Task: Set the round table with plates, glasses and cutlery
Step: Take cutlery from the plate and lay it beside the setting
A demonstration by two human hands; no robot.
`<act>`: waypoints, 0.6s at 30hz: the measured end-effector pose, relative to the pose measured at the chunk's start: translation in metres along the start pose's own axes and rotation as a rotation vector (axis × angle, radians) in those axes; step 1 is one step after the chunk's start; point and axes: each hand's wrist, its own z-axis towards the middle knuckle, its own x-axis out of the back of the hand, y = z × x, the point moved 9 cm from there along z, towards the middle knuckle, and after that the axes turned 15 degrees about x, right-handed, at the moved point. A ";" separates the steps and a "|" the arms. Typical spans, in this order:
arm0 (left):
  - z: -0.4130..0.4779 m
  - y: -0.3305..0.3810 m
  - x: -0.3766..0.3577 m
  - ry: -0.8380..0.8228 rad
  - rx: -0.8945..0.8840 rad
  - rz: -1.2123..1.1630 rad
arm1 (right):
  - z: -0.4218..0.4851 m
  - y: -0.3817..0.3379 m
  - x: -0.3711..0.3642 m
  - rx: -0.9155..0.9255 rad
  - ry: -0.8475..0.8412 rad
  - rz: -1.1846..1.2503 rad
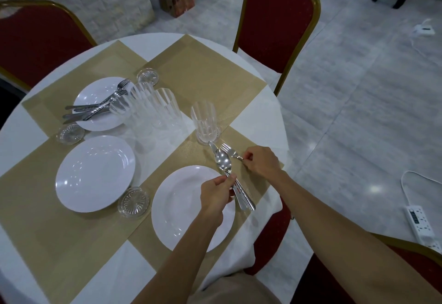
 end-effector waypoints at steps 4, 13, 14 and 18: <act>0.003 0.001 -0.002 0.007 0.000 0.003 | -0.002 -0.006 -0.004 0.012 0.012 -0.018; 0.003 0.003 -0.002 0.025 -0.016 -0.014 | -0.007 -0.007 -0.005 0.033 -0.018 -0.020; 0.003 0.003 -0.002 0.027 -0.020 -0.020 | -0.008 -0.007 -0.003 0.032 -0.021 -0.005; 0.003 0.004 -0.003 0.028 -0.034 -0.022 | -0.014 -0.014 0.012 -0.005 -0.021 0.193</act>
